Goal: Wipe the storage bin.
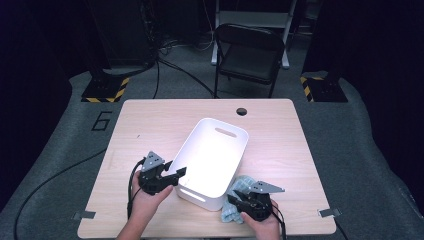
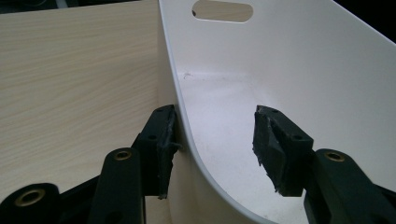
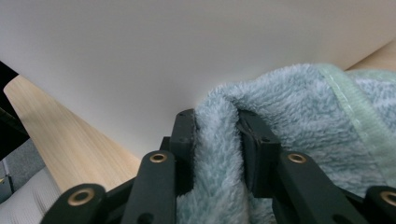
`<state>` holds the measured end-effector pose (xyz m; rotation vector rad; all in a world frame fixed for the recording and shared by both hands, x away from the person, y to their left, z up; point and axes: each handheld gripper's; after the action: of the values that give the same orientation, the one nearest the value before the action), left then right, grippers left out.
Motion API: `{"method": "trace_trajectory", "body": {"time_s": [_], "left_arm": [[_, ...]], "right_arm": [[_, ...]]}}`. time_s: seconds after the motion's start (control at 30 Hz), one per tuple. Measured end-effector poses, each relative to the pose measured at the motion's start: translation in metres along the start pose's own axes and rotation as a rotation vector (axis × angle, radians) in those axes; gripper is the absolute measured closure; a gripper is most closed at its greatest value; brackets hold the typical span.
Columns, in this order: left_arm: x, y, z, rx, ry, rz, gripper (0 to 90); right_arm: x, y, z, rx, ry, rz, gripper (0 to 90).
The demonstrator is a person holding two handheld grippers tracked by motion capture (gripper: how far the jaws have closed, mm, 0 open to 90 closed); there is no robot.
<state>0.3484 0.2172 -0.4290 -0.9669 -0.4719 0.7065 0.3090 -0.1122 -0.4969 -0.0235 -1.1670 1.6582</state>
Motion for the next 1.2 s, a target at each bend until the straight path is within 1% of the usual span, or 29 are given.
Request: {"method": "trace_trajectory", "body": {"time_s": [0.07,0.1,0.2,0.23,0.27,0.33,0.37,0.43,0.47,0.5,0.53,0.57,0.63,0.7,0.77,0.8,0.87,0.9,0.93,0.97,1.0,1.03,1.1,1.13,1.2], "left_arm": [[0.0,0.0,0.0,0.0,0.002,-0.002,47.2],[0.0,0.0,0.0,0.003,0.003,-0.004,46.9],[0.001,-0.001,0.0,0.004,0.005,-0.009,46.6],[0.001,-0.001,0.0,0.003,0.007,-0.005,46.6],[0.001,-0.002,-0.001,-0.003,0.006,-0.002,46.6],[0.003,-0.003,-0.001,-0.003,0.008,-0.002,46.6],[0.004,-0.003,-0.001,-0.006,0.009,0.008,46.7],[0.006,-0.004,-0.001,-0.011,0.01,0.004,46.7],[0.007,-0.005,-0.001,-0.007,0.012,0.011,46.7],[0.008,-0.005,-0.001,-0.011,0.015,0.011,46.7],[0.009,-0.005,-0.001,-0.006,0.018,0.012,46.9],[0.009,-0.005,-0.001,-0.006,0.018,0.012,46.9],[0.009,-0.005,-0.003,-0.003,0.025,0.022,47.0],[0.009,-0.004,-0.004,0.0,0.027,0.02,47.2],[0.009,-0.003,-0.005,0.018,0.043,0.019,48.0],[0.009,-0.003,-0.006,0.021,0.04,0.011,49.1],[0.008,-0.002,-0.007,0.03,0.036,0.005,50.0],[0.009,-0.002,-0.007,0.03,0.037,0.004,50.2],[0.009,-0.002,-0.007,0.03,0.037,0.004,50.6],[0.008,-0.002,-0.006,0.034,0.033,0.008,51.2],[0.007,-0.002,-0.006,0.029,0.025,0.008,51.7],[0.007,-0.002,-0.006,0.028,0.024,0.008,52.3],[0.008,-0.002,-0.005,0.034,0.029,0.007,53.0],[0.007,-0.002,-0.005,0.029,0.018,0.002,53.2],[0.006,-0.002,-0.004,0.031,0.017,0.008,53.7]], "right_arm": [[0.0,0.0,0.003,0.003,0.0,0.005,64.0],[0.001,0.001,0.004,0.009,0.008,0.008,62.3],[0.002,0.004,0.009,0.012,0.046,0.026,55.2],[0.004,0.005,0.01,0.01,0.062,0.021,52.8],[0.004,0.005,0.012,0.017,0.068,0.024,50.5],[0.006,0.008,0.014,0.036,0.091,0.023,48.2],[0.006,0.009,0.014,0.041,0.097,0.028,47.4],[0.007,0.013,0.013,0.066,0.101,0.017,45.6],[0.007,0.015,0.011,0.079,0.099,0.023,45.1],[0.008,0.017,0.01,0.088,0.101,0.018,44.4],[0.009,0.019,0.008,0.103,0.106,0.032,43.4],[0.01,0.021,0.005,0.113,0.108,0.025,43.2],[0.011,0.023,0.002,0.117,0.122,0.04,44.3],[0.01,0.024,0.001,0.116,0.131,0.045,48.5],[0.008,0.024,0.0,0.105,0.119,0.047,57.0],[0.009,0.025,0.0,0.102,0.105,0.034,61.1],[0.011,0.025,0.001,0.084,0.067,0.033,64.8],[0.014,0.026,0.001,0.08,0.046,0.026,65.5],[0.014,0.026,0.001,0.08,0.046,0.026,65.5],[0.02,0.026,0.001,0.073,0.038,0.039,66.3],[0.023,0.026,0.002,0.07,0.038,0.049,66.6],[0.025,0.025,0.002,0.064,0.032,0.048,67.0],[0.026,0.024,0.004,0.057,0.022,0.054,67.2],[0.028,0.021,0.008,0.039,0.001,0.038,67.4],[0.03,0.017,0.013,0.009,-0.017,0.031,67.5]]}}
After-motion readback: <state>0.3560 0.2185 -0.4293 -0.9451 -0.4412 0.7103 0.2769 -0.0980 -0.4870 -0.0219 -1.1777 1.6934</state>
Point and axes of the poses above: each handheld gripper's, and its own axes: z roughly backward along the jaws, y roughly out of its underside, x roughly to its left, and after that the axes turned 15 degrees about -z, right-handed
